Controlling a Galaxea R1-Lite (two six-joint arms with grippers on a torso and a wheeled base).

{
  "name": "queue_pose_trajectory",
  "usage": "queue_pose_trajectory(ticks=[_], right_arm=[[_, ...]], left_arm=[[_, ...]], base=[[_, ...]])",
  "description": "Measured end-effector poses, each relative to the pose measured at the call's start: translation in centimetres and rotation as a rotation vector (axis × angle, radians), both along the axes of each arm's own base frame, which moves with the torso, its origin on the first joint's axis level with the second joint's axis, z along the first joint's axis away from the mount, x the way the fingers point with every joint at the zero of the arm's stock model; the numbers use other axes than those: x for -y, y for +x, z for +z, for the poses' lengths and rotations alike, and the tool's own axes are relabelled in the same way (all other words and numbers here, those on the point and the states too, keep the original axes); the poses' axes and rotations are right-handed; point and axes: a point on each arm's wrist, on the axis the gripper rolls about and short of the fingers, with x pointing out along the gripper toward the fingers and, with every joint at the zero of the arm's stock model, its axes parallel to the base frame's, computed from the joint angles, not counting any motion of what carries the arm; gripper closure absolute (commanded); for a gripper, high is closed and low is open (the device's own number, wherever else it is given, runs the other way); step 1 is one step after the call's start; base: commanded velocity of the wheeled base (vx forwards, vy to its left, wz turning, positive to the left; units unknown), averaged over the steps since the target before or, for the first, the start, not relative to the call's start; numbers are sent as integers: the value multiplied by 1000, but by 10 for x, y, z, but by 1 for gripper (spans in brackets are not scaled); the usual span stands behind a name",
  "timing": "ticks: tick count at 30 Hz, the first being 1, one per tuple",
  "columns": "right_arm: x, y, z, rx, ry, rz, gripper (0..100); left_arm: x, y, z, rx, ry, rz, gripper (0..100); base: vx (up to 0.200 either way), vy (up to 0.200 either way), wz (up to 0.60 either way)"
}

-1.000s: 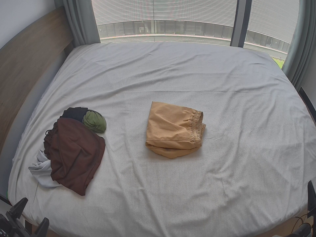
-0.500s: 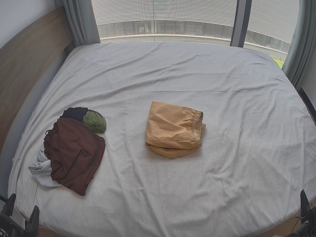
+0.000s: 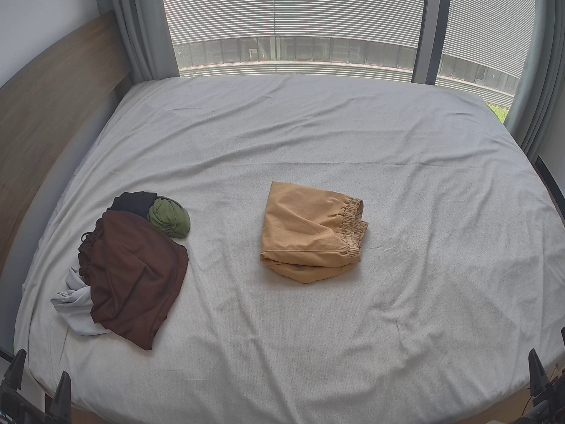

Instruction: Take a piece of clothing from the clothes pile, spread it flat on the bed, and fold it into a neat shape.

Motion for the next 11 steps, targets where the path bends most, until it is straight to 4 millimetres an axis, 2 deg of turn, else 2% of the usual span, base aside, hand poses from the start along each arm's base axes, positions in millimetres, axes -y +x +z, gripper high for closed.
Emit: queue_pose_trajectory(ticks=[11], right_arm=[[0,0,0,-3,6,11,0]], left_arm=[[0,0,0,2,1,-1,0]], base=[[0,0,0]])
